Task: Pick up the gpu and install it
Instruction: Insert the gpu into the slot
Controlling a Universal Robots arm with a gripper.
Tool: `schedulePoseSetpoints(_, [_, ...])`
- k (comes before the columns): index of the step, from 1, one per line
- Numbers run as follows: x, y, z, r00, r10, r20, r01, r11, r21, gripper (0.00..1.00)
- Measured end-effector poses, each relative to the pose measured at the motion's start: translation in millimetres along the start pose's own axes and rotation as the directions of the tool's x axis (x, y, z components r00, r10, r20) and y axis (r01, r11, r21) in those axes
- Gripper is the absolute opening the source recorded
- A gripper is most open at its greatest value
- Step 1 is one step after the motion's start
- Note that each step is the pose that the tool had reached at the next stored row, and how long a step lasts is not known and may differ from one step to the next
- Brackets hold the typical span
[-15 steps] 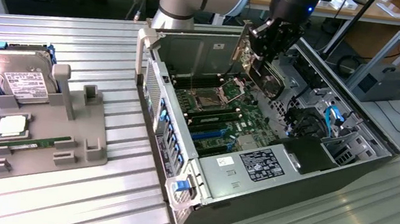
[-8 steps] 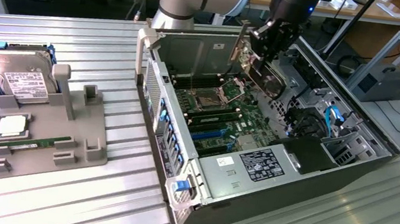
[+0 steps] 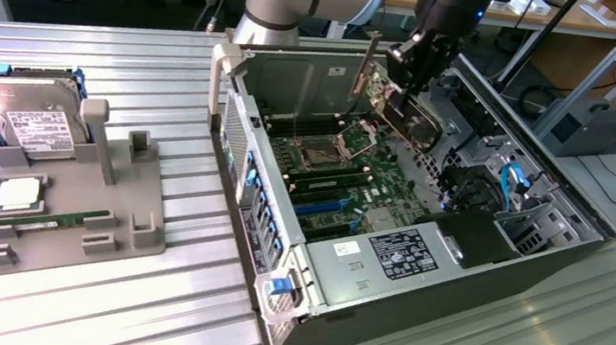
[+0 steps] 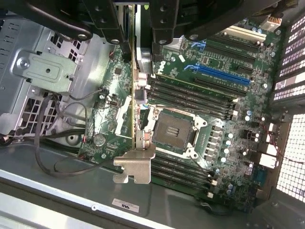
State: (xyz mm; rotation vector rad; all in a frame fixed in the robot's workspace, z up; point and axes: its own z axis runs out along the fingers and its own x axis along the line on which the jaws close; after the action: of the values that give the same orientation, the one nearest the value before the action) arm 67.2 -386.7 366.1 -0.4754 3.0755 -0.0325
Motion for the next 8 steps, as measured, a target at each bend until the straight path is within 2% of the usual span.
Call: schedulePoseSetpoints(8, [0.0,0.0,0.0,0.9985,-0.055,0.0014,0.055,0.9985,-0.0014,0.27])
